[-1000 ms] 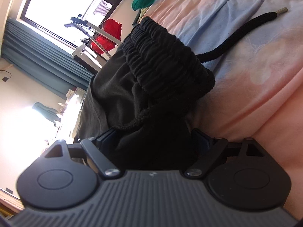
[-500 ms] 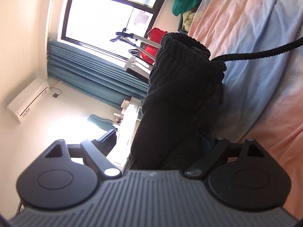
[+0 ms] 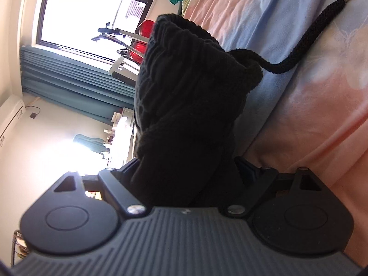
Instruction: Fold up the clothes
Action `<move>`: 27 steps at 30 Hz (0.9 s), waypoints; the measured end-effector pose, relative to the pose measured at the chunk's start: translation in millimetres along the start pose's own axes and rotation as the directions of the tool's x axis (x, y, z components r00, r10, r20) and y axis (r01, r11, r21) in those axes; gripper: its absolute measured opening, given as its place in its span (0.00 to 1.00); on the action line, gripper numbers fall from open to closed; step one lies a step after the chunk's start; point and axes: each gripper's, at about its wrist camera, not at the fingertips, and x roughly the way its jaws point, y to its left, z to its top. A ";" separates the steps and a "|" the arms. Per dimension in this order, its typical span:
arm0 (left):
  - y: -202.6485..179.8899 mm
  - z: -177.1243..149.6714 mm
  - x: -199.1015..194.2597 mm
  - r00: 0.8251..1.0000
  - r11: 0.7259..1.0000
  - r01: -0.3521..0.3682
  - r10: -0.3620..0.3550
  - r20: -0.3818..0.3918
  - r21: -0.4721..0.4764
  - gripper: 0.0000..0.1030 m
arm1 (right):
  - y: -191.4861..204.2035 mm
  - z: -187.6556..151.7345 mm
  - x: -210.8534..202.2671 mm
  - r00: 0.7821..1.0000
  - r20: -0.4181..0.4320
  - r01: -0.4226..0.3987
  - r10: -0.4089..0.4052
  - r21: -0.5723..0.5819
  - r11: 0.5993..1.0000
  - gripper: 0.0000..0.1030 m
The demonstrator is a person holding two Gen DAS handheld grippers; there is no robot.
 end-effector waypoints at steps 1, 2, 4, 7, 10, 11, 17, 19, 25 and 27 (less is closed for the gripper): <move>4.7 0.9 0.9 1.000 1.000 0.008 -0.008 -0.005 -0.028 0.52 | 0.6 0.5 2.5 1.000 -0.002 -0.004 0.004 -0.002 1.000 0.87; 6.0 2.0 1.8 1.000 0.999 0.010 -0.011 -0.009 -0.040 0.54 | 1.5 1.3 4.3 1.000 0.000 -0.014 0.014 -0.001 1.000 0.87; 5.8 1.8 1.2 1.000 0.999 0.010 -0.010 -0.009 -0.035 0.56 | 3.5 3.0 7.9 0.999 0.004 -0.033 0.033 0.000 0.999 0.87; 1.8 0.2 -3.9 1.000 1.000 0.018 -0.018 -0.009 -0.010 0.55 | 7.7 4.0 4.4 0.997 0.030 -0.073 0.073 0.011 0.997 0.87; 0.1 -1.7 -7.5 0.996 0.996 0.080 -0.082 -0.043 -0.043 0.58 | 16.0 2.6 2.1 0.998 0.043 -0.032 0.034 -0.040 0.999 0.74; 1.2 -2.3 -9.3 0.992 0.991 0.116 -0.119 -0.048 -0.068 0.62 | 17.7 1.8 1.7 0.999 0.047 -0.015 0.018 -0.060 0.998 0.68; 3.9 -0.8 -24.9 0.956 0.944 0.294 -0.288 0.061 -0.151 1.00 | 20.4 -6.2 -5.0 0.995 0.097 0.030 -0.022 -0.084 0.996 0.47; 9.3 2.1 -17.4 0.941 0.916 0.338 -0.331 0.072 -0.218 1.00 | 25.0 -9.6 -6.9 0.993 0.114 0.043 -0.031 -0.105 0.993 0.44; 29.6 8.5 26.1 0.953 0.884 0.297 -0.300 0.048 -0.361 1.00 | 32.4 -22.9 -14.0 0.989 0.147 0.058 -0.037 -0.144 0.988 0.41; 33.3 9.9 42.1 0.956 0.883 0.282 -0.293 0.028 -0.376 0.91 | 36.1 -24.6 -14.2 0.987 0.159 0.065 -0.038 -0.167 0.984 0.40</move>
